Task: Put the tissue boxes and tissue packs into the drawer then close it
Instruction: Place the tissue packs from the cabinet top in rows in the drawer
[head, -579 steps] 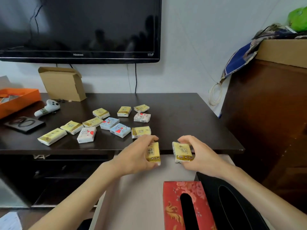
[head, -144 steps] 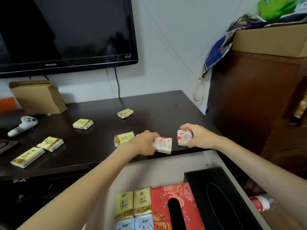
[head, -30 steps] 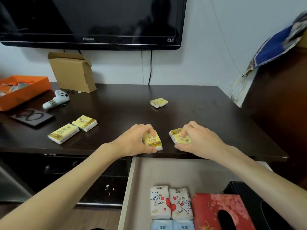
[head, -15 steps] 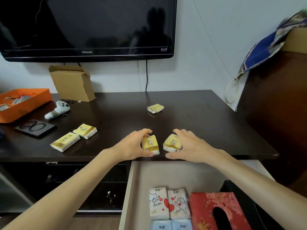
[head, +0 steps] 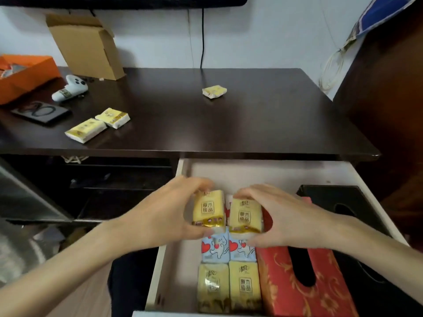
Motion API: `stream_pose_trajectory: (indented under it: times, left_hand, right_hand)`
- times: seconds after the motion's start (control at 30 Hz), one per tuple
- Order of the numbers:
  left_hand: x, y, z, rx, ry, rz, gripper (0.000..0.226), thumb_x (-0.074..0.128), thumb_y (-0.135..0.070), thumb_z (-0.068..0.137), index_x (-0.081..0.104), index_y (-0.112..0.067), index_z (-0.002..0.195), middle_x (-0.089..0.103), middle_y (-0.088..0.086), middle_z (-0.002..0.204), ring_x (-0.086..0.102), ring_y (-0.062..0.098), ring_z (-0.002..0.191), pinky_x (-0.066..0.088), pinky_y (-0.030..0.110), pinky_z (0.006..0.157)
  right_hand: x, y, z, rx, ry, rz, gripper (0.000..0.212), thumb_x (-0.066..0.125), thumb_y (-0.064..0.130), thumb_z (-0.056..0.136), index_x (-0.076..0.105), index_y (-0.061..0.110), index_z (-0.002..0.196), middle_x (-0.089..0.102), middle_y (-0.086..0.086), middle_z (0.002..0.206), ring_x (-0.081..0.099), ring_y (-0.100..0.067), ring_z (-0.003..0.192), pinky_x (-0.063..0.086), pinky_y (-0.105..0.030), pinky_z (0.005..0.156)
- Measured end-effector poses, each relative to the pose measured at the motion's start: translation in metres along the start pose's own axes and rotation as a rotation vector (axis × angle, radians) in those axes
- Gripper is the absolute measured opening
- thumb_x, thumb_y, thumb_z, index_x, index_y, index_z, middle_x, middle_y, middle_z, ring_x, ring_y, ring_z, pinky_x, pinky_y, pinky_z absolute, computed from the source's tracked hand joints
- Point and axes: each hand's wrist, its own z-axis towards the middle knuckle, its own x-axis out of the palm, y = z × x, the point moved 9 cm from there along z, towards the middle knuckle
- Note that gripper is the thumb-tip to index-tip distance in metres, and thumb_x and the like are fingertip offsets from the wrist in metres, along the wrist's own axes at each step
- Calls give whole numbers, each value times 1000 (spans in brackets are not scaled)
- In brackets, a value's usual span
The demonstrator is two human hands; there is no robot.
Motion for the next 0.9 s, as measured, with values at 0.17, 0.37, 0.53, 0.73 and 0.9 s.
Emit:
stream_pose_trajectory:
  times: [0.17, 0.37, 0.53, 0.73, 0.9]
  left_hand:
    - [34, -17, -22, 109, 16, 150, 82, 75, -63, 70, 35, -44, 139, 41, -34, 118, 38, -8, 111, 31, 6, 89]
    - [57, -20, -21, 158, 27, 216, 77, 71, -62, 73, 39, -36, 139, 49, -20, 130, 39, 0, 115, 40, 18, 93]
    - [70, -15, -22, 142, 73, 240, 76, 69, -60, 76, 41, -32, 141, 47, -15, 134, 41, 6, 119, 45, 27, 96]
    - [77, -13, -21, 132, 75, 264, 69, 65, -60, 81, 44, -29, 139, 43, -12, 138, 43, 9, 120, 48, 32, 95]
    - [78, -13, -23, 149, 65, 307, 66, 62, -62, 83, 44, -30, 138, 40, -12, 140, 41, 8, 123, 48, 32, 96]
  right_hand:
    - [19, 16, -11, -77, 17, -73, 77, 66, 58, 81, 28, 46, 147, 36, 27, 144, 30, 7, 132, 32, -23, 108]
    - [31, 23, -9, -83, 28, -129, 68, 68, 47, 80, 36, 39, 140, 40, 24, 135, 33, 6, 118, 27, -18, 93]
    - [38, 25, -8, -77, 8, -145, 51, 68, 48, 81, 47, 34, 125, 42, 18, 121, 38, -6, 116, 36, -28, 102]
    - [42, 25, -6, -59, -9, -155, 31, 68, 45, 82, 57, 37, 109, 40, 21, 123, 34, -6, 119, 32, -24, 102]
    - [43, 27, -4, -43, -15, -233, 25, 69, 43, 83, 62, 32, 105, 43, 15, 122, 36, -9, 116, 33, -26, 97]
